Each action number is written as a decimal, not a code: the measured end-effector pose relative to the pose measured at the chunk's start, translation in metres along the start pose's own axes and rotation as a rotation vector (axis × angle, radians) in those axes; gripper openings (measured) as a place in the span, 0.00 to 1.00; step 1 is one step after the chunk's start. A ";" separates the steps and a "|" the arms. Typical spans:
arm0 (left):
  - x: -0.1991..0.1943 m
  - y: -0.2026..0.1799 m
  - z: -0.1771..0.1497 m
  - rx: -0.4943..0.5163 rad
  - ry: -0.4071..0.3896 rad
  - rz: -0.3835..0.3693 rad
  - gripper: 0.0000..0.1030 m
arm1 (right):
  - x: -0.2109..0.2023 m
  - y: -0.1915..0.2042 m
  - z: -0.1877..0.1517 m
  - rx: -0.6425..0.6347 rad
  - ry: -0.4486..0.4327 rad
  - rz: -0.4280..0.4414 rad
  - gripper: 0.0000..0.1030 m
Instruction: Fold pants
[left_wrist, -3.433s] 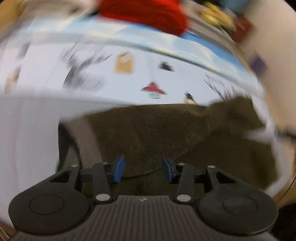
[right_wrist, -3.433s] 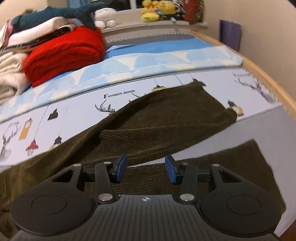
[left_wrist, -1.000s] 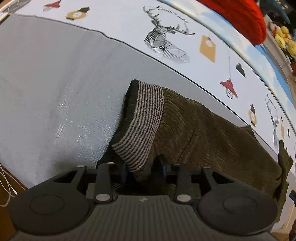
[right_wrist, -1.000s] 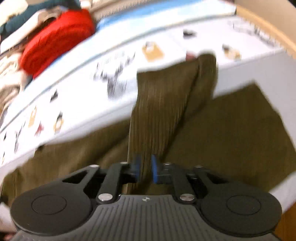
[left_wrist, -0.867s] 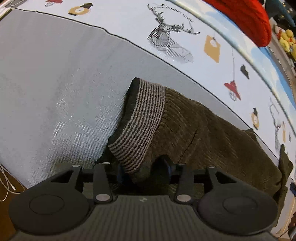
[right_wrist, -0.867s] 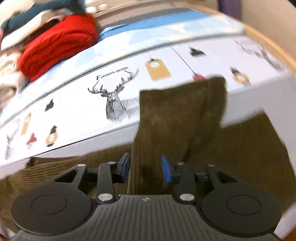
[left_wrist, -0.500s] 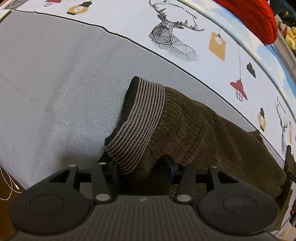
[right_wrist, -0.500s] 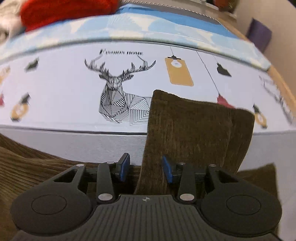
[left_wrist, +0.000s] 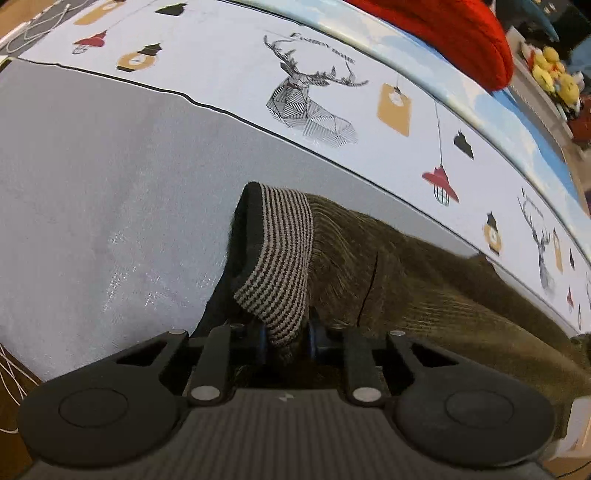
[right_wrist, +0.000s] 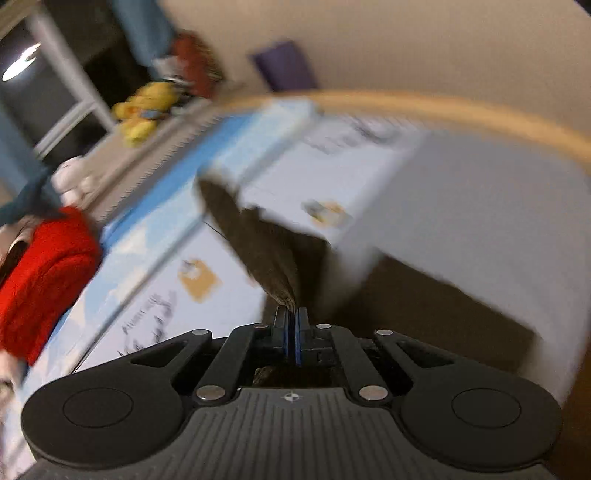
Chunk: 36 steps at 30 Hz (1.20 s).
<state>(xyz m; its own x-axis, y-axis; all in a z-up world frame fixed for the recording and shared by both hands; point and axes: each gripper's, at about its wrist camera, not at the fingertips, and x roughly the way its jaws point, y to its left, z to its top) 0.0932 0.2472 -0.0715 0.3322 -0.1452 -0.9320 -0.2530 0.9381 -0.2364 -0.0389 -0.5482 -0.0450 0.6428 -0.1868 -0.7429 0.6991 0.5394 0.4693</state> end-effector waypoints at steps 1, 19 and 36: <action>0.002 0.000 -0.001 0.021 0.011 0.017 0.21 | 0.007 -0.021 -0.004 0.039 0.086 -0.005 0.03; 0.026 0.012 0.008 -0.154 0.093 0.061 0.50 | 0.072 -0.109 0.025 0.130 0.167 -0.199 0.34; 0.017 0.019 -0.006 -0.005 0.111 0.046 0.30 | 0.056 -0.132 0.028 0.158 0.155 -0.335 0.02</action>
<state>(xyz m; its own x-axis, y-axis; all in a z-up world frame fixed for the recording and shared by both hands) 0.0881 0.2609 -0.0936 0.2174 -0.1362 -0.9665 -0.2706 0.9430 -0.1937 -0.0865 -0.6528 -0.1358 0.3249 -0.1982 -0.9247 0.9091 0.3348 0.2476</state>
